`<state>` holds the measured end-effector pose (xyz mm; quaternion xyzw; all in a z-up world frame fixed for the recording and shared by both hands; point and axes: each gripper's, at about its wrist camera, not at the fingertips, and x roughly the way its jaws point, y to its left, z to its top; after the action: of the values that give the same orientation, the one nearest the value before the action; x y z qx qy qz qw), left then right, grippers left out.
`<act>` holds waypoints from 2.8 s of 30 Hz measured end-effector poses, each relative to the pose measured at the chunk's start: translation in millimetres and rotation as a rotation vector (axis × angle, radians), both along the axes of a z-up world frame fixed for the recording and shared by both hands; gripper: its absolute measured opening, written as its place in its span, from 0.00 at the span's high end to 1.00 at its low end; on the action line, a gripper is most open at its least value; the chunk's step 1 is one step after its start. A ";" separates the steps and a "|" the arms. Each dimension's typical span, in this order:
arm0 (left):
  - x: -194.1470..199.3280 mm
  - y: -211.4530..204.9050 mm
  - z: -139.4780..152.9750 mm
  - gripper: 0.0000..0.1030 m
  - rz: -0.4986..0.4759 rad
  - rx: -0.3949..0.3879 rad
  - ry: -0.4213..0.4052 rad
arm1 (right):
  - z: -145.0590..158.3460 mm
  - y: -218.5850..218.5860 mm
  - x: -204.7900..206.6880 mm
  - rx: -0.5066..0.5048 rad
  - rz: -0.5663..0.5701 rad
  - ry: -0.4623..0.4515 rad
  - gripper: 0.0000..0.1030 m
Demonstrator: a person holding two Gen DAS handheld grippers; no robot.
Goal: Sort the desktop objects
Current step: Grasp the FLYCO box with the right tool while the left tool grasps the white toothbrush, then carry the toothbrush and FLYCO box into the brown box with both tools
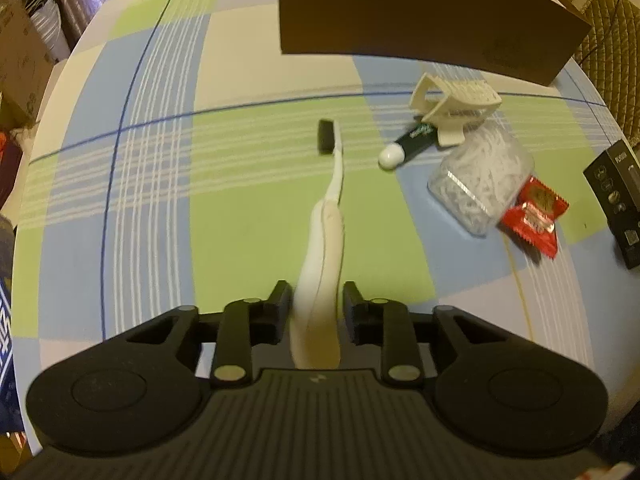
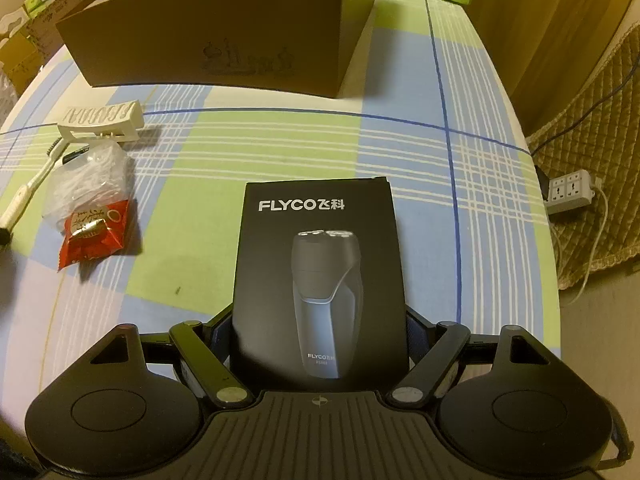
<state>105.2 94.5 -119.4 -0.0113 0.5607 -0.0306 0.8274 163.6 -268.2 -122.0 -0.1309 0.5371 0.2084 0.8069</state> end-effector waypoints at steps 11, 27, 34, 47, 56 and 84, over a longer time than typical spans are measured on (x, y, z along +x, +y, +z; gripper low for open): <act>19.5 -10.5 -3.6 0.83 -0.045 0.039 -0.035 | 2.7 -3.3 -5.1 0.013 -0.011 -0.024 0.25; -16.6 6.5 5.8 0.84 0.075 0.012 -0.003 | 10.7 0.1 -7.6 0.021 0.010 -0.083 0.25; -21.2 3.8 12.2 0.84 0.077 0.005 -0.023 | 5.2 11.0 -2.4 -0.018 0.024 -0.096 0.26; -34.9 9.5 31.7 0.84 0.114 -0.047 -0.065 | 26.3 11.7 -23.1 0.027 0.020 -0.127 0.27; -35.2 3.9 66.8 0.84 0.089 -0.076 -0.161 | 48.6 21.5 -26.3 0.072 0.046 -0.163 0.27; 78.4 -40.4 151.6 0.84 -0.094 -0.127 -0.420 | 134.8 83.0 40.7 0.195 0.147 -0.299 0.27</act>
<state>183.6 54.1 32.3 -0.0308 0.3728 -0.1061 0.9213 204.3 -185.2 12.9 -0.1206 0.3774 0.2959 0.8692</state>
